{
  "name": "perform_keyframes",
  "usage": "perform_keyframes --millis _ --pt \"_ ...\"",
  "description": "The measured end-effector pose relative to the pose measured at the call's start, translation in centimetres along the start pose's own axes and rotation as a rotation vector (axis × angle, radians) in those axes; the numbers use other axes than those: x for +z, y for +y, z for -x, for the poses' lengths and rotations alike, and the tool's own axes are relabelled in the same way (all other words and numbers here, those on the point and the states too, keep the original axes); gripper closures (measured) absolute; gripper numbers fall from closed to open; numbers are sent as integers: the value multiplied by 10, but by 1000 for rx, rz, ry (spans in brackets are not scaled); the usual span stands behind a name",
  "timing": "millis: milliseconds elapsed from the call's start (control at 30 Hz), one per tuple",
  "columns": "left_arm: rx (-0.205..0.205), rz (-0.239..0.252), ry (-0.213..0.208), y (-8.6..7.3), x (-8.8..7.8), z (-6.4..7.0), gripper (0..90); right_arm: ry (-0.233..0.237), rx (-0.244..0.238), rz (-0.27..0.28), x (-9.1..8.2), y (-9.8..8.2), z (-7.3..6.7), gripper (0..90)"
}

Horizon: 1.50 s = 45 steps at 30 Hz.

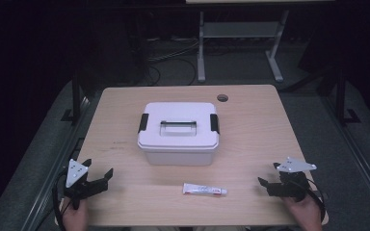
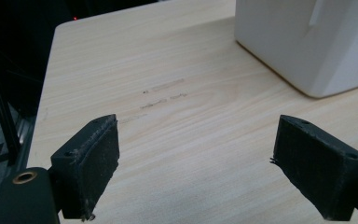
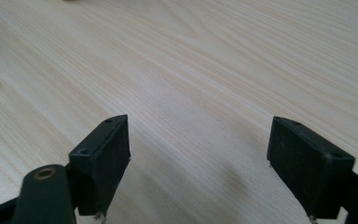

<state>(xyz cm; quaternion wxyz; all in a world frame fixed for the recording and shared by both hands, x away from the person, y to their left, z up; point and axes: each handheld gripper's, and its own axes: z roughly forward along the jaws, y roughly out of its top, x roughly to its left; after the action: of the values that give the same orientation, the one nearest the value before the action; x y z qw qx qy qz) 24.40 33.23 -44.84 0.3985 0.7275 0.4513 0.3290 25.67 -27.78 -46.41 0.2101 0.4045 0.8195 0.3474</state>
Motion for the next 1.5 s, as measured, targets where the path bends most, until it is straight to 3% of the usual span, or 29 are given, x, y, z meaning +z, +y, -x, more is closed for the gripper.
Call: perform_keyframes --millis 300,400,567,633,667,733,800,933,1133,1167,1267,1500 --pt "4 17 -26 0 -1 4 137 13 -3 4 -4 3 0 192" --pt "21 8 -30 0 1 4 137 18 -60 -23 -7 9 0 186" --pt "15 16 -34 -1 -1 4 137 51 -93 -48 -9 16 1 182" --pt "19 17 -33 -1 -1 4 138 64 -137 -77 -10 22 2 181" --pt "18 13 -30 -1 -1 3 138 68 -183 -114 -11 27 4 182" --pt "18 9 -29 -1 -1 2 137 69 -204 -136 -11 30 5 185" --pt "10 12 -20 -1 -1 0 137 54 -284 -181 -13 38 6 186" --pt "-1 17 -14 -2 -3 -2 138 96 -328 -232 -12 45 9 187" --pt "-4 19 -13 -2 -3 -3 138 172 -433 -332 -9 60 14 187" --pt "-4 19 -14 -2 -3 -2 138 172 -433 -332 -9 60 14 187" --pt "0 18 -15 -2 -3 -2 137 191 -492 -401 -3 67 15 189" --pt "-5 19 -13 -3 -3 -4 138 223 -535 -472 3 76 19 219"
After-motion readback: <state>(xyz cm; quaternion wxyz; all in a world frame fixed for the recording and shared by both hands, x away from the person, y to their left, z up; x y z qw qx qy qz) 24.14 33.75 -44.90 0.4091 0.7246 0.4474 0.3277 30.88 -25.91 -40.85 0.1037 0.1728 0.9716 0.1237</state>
